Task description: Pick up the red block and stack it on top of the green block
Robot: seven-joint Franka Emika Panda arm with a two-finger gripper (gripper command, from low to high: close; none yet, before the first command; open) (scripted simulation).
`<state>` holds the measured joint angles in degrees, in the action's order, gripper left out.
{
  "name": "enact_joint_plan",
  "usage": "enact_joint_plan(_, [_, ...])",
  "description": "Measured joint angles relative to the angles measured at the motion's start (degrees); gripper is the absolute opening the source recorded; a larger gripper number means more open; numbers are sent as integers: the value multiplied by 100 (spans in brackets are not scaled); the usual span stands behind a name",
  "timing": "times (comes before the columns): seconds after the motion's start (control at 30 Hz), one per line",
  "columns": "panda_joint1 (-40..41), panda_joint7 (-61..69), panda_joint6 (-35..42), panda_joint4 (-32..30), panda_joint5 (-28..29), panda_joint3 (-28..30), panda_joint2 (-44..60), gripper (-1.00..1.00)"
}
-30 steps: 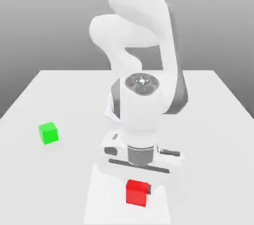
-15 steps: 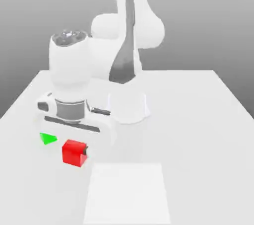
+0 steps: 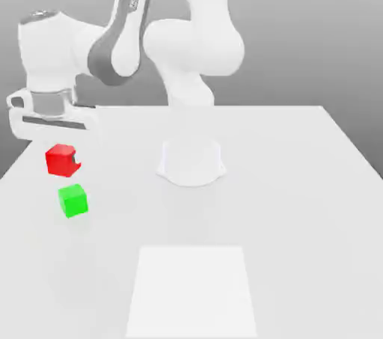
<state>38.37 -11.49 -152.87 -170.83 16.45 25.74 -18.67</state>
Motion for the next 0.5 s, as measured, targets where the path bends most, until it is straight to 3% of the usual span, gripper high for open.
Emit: enact_joint_plan(0.5, [-729, 668, -750, -2, -957, 488, 780, -100])
